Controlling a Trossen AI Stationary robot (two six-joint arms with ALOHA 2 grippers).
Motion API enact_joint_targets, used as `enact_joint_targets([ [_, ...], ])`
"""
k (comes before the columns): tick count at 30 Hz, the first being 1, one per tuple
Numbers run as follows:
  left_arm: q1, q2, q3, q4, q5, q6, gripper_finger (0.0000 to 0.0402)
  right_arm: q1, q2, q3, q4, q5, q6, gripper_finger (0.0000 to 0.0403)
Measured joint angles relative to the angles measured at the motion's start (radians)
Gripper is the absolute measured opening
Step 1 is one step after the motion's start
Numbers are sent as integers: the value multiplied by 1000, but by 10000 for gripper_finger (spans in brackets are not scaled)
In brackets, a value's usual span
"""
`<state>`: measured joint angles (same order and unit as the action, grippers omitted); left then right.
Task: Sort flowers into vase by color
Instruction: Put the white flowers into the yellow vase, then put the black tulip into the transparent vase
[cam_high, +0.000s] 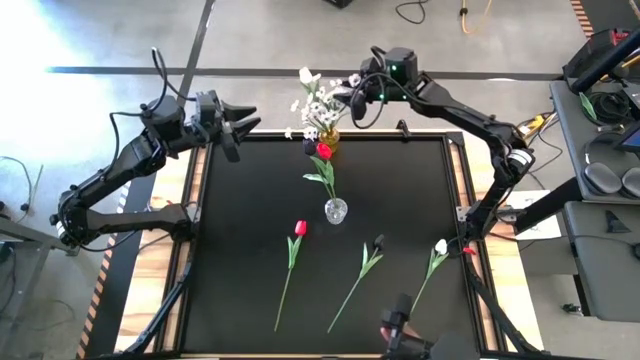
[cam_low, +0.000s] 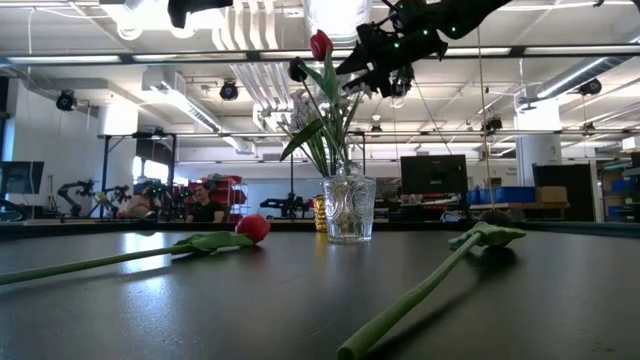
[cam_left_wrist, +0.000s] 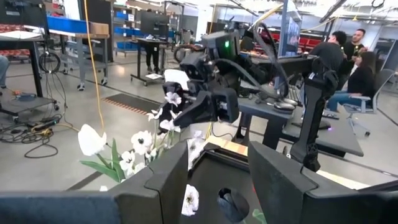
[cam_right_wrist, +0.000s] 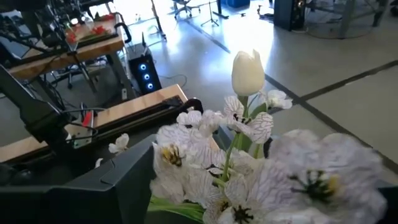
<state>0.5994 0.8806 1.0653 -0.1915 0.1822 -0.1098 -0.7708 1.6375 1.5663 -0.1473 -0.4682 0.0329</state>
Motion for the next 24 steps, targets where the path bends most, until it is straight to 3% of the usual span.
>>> enact_joint_targets([
  [19, 0, 0, 0, -16, 0, -3, 152, 0, 0, 356, -395, 87, -138, 276],
  [24, 0, 0, -5, -106, -1, 32, 152, 22, -4, 497, -580, 133, -174, 239],
])
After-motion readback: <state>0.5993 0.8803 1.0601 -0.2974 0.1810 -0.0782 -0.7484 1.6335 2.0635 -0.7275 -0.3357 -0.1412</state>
